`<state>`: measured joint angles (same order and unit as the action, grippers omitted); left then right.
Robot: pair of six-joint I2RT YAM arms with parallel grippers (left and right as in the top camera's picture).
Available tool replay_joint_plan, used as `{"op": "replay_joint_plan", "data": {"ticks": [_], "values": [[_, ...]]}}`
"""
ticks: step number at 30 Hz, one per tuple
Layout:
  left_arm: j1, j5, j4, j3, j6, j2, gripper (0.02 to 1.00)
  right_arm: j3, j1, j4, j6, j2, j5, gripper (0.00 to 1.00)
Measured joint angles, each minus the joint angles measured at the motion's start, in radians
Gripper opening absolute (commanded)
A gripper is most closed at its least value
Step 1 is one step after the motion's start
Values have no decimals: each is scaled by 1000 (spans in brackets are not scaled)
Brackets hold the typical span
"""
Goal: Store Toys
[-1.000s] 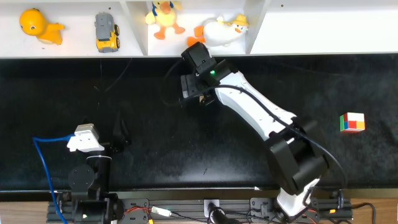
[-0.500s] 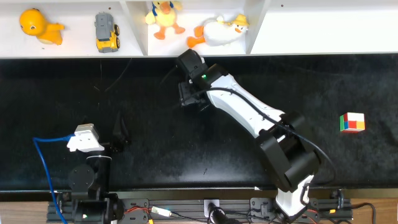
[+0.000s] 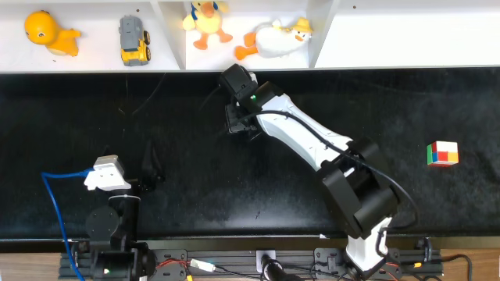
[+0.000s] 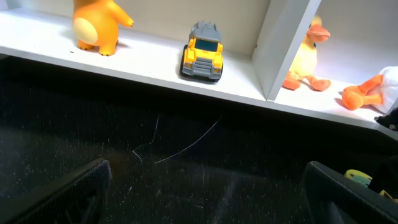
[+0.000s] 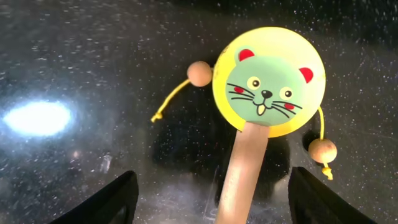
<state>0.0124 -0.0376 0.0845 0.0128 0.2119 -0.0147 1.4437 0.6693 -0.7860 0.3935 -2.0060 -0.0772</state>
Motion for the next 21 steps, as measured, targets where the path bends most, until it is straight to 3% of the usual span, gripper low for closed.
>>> {"op": "replay_joint_plan", "data": {"ticks": [8, 17, 21], "values": [[0, 0, 0, 0, 0, 0, 998, 3, 0, 4, 32, -16, -11, 472], [0, 0, 0, 0, 0, 0, 998, 3, -2, -3, 42, -17, -13, 226], [0, 0, 0, 0, 0, 0, 998, 3, -2, -15, 48, -17, -13, 176]]}}
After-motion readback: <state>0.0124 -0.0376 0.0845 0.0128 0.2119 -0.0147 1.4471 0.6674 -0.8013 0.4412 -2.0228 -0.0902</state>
